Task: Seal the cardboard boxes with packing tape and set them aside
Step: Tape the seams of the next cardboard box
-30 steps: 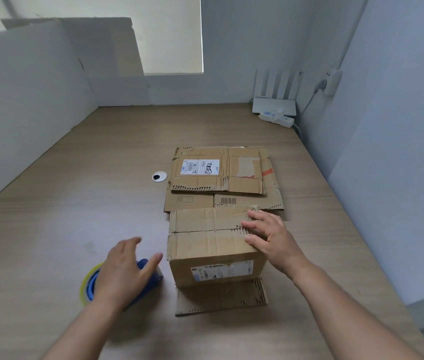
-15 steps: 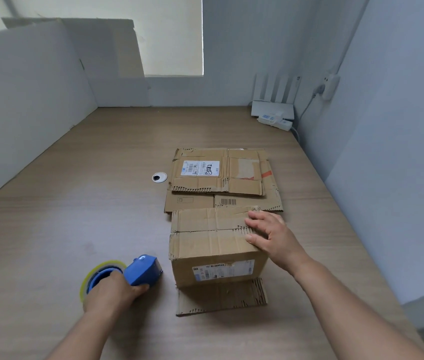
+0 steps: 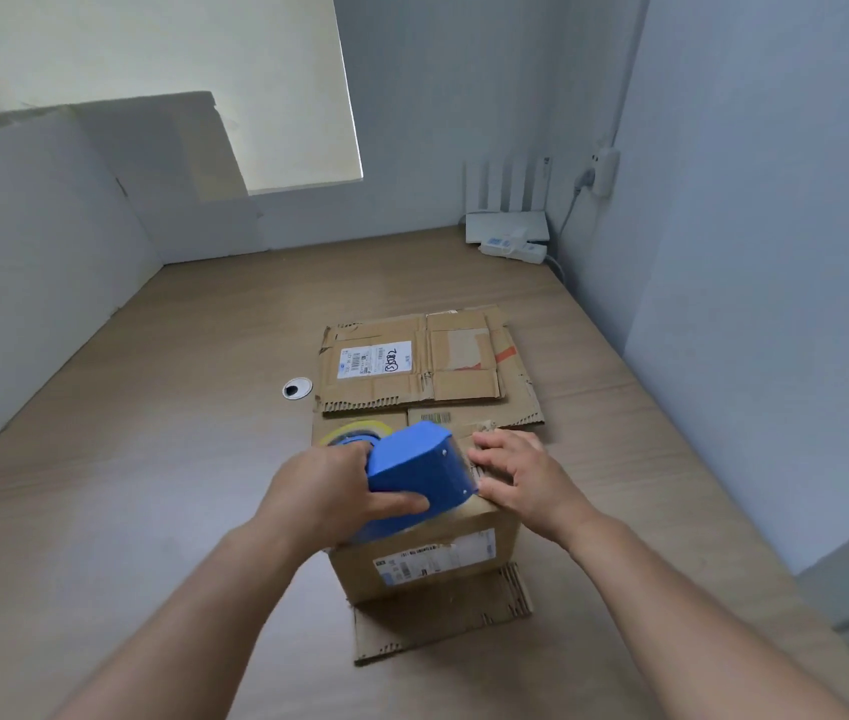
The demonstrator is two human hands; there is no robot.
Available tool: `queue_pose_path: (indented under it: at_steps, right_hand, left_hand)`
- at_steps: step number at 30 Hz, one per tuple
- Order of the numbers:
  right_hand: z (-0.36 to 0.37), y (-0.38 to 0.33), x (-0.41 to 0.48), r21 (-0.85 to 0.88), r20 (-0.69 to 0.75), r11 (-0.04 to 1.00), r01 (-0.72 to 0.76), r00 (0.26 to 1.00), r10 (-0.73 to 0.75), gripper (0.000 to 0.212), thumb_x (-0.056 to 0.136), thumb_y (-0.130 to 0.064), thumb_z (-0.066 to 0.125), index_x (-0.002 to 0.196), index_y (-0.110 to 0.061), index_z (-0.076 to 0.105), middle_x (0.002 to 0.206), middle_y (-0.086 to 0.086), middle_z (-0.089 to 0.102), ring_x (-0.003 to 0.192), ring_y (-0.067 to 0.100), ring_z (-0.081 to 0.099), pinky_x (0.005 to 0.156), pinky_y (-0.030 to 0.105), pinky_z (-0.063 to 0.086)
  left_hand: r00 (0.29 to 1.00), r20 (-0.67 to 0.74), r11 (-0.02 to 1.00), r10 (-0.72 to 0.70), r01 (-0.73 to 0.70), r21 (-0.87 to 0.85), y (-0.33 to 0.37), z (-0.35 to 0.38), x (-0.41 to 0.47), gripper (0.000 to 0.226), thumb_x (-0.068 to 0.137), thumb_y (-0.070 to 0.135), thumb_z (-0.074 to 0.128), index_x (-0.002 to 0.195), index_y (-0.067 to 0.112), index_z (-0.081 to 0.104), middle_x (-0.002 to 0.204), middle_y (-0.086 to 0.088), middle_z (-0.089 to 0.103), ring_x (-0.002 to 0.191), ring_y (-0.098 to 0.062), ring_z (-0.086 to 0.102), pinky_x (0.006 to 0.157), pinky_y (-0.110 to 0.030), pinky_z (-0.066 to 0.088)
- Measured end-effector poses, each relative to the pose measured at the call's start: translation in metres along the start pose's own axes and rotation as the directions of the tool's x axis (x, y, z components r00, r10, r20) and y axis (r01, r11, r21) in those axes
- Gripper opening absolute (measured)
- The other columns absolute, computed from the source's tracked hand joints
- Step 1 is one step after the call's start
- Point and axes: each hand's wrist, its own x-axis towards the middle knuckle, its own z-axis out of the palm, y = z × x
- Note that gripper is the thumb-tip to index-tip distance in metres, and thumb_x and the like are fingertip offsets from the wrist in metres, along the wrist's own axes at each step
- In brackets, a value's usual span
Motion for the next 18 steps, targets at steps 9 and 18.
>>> queue_pose_path:
  at_steps: [9,18]
  right_hand:
    - [-0.005,-0.009,-0.004,0.035,-0.102,0.999,0.011,0.995,-0.008,0.041,0.093,-0.026,0.057,0.133,-0.020,0.054,0.142,-0.012,0.047,0.137,0.007,0.025,0.111,0.025,0.021]
    - [0.000,-0.030,-0.014,0.679,0.004,0.727,-0.106,0.990,0.141,0.053,0.090,0.006,0.045,0.135,-0.022,0.050,0.111,-0.009,0.059,0.075,0.008,0.048,0.068,0.016,0.047]
  left_hand:
    - [0.999,-0.008,0.978,0.049,-0.047,0.202,0.001,0.020,0.012,0.064,0.074,0.080,0.045,0.110,0.027,0.049,0.088,0.011,0.056,0.079,-0.008,0.054,0.065,-0.020,0.047]
    - [0.997,-0.006,0.976,0.073,-0.070,0.207,0.000,0.019,0.015,0.066,0.074,0.080,0.044,0.113,0.027,0.049,0.089,0.013,0.054,0.078,-0.007,0.053,0.064,-0.018,0.046]
